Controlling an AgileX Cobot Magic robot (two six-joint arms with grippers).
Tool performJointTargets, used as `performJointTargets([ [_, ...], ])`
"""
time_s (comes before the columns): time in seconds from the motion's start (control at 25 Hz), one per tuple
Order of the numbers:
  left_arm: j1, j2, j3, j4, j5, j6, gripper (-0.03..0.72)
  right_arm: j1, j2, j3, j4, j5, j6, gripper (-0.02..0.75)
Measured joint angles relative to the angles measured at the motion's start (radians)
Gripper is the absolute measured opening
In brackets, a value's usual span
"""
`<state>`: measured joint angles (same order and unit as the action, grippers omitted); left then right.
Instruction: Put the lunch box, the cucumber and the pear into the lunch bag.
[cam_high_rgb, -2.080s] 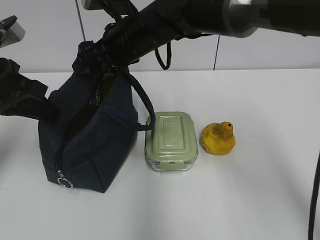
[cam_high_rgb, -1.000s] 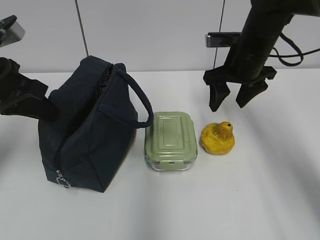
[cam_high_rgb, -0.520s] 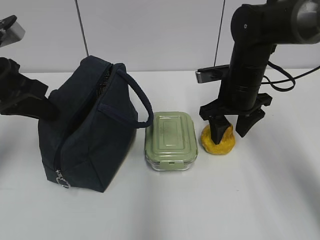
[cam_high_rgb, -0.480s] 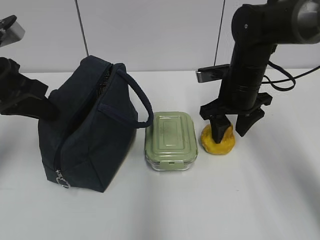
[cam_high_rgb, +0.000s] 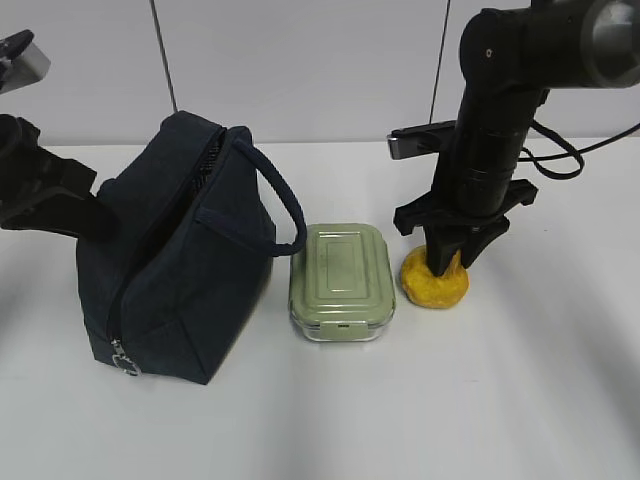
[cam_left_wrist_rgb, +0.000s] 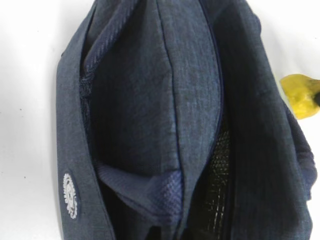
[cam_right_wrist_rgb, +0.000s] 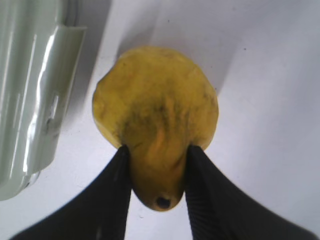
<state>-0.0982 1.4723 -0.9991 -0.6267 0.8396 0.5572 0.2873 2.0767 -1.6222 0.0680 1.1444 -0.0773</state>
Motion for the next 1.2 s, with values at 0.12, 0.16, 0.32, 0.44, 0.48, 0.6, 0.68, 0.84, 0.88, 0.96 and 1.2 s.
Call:
performJointTargets([
  [0.12, 0.000, 0.000, 0.000, 0.000, -0.001, 0.000, 0.002, 0.000, -0.012, 0.003, -0.004, -0.004, 0.000, 0.253],
  [0.16, 0.000, 0.000, 0.000, 0.000, -0.001, 0.000, 0.002, 0.000, -0.027, 0.003, -0.004, -0.006, 0.000, 0.253],
  [0.32, 0.000, 0.000, 0.000, 0.002, -0.003, 0.000, 0.002, 0.012, -0.123, -0.008, -0.004, -0.019, 0.000, 0.251],
  [0.44, 0.000, 0.000, 0.000, 0.003, -0.004, 0.000, 0.002, 0.045, -0.196, -0.059, -0.001, -0.021, -0.002, 0.251],
  [0.48, 0.000, 0.000, 0.000, 0.003, -0.005, 0.000, 0.002, 0.059, -0.212, -0.082, 0.014, -0.021, -0.010, 0.251],
  [0.6, 0.000, 0.000, 0.000, 0.003, -0.005, 0.000, 0.002, 0.107, -0.232, -0.151, 0.096, -0.021, -0.056, 0.251],
  [0.68, 0.000, 0.000, 0.000, 0.003, -0.005, 0.000, 0.002, 0.145, -0.234, -0.192, 0.156, -0.035, -0.104, 0.251],
  [0.84, 0.000, 0.000, 0.000, 0.003, -0.005, 0.000, 0.002, 0.237, -0.234, -0.222, 0.270, -0.152, -0.198, 0.251],
  [0.88, 0.000, 0.000, 0.000, 0.003, -0.006, 0.000, 0.002, 0.260, -0.234, -0.222, 0.286, -0.184, -0.219, 0.251],
  [0.96, 0.000, 0.000, 0.000, 0.003, -0.006, 0.000, 0.002, 0.284, -0.224, -0.225, 0.300, -0.233, -0.237, 0.251],
  [1.2, 0.000, 0.000, 0.000, 0.003, -0.007, 0.000, 0.002, 0.303, -0.134, -0.225, 0.329, -0.288, -0.280, 0.250],
])
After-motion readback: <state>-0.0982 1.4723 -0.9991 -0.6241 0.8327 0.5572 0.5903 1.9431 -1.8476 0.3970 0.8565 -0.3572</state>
